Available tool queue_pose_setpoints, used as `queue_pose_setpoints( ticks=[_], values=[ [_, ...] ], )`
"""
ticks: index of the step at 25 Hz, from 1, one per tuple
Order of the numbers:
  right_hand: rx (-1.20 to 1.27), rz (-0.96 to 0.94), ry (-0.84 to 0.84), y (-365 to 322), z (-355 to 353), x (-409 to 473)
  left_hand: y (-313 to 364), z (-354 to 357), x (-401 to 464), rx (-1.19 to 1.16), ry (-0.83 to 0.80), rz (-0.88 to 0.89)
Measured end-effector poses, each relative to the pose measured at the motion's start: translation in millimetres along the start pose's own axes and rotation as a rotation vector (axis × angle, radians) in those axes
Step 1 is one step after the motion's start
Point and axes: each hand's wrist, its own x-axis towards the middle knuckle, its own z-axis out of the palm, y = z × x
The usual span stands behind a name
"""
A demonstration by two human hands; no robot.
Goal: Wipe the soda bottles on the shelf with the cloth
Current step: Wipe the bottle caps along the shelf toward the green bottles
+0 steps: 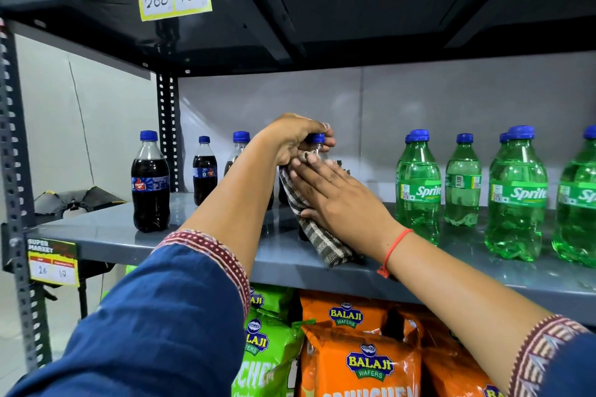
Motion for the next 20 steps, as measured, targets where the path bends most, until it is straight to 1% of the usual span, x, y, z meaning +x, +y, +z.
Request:
queue_pose_setpoints(
  ticks=[3, 6, 8, 9, 12, 13, 14, 17, 20],
  values=[
    [-0.005, -0.045, 0.024, 2.3, -0.5, 2.8, -0.3, -0.2, -0.2, 0.009, 0.005, -0.003],
    [0.042, -0.003, 0.01, 1.5, -1.8, 4.6, -0.3, -0.2, 0.4, 0.001, 0.001, -0.014],
    [0.061, -0.074, 0.026, -2.3, 2.7, -0.3, 0.1, 0.2, -0.3, 0.006, 0.0, -0.005],
    [0.081, -0.075, 0.024, -1.1, 2.7, -0.8, 0.5, 0.6, -0.5, 0.004, 0.001, -0.004],
    [0.161, 0.114, 0.01, 1.0, -3.4, 1.2, 0.0, 1.1, -0.9, -0.026, 0.003, -0.017],
    [0.204, 0.144, -0.001, -1.2, -4.8, 0.2, 0.0, 1.4, -0.9, -0.025, 0.0, -0.013],
    [0.276, 0.151, -0.025, -4.8, -4.0, -1.9, 0.1, 1.1, -1.3, -0.016, -0.005, -0.007],
    [0.533, 0.198, -0.228, -13.0, -9.0, -13.2, 0.1, 1.7, -2.1, 0.003, -0.005, 0.007],
    [0.572, 0.2, -0.346, -15.5, -24.9, -20.5, 0.3, 3.7, -2.3, -0.002, 0.009, 0.01]
  ],
)
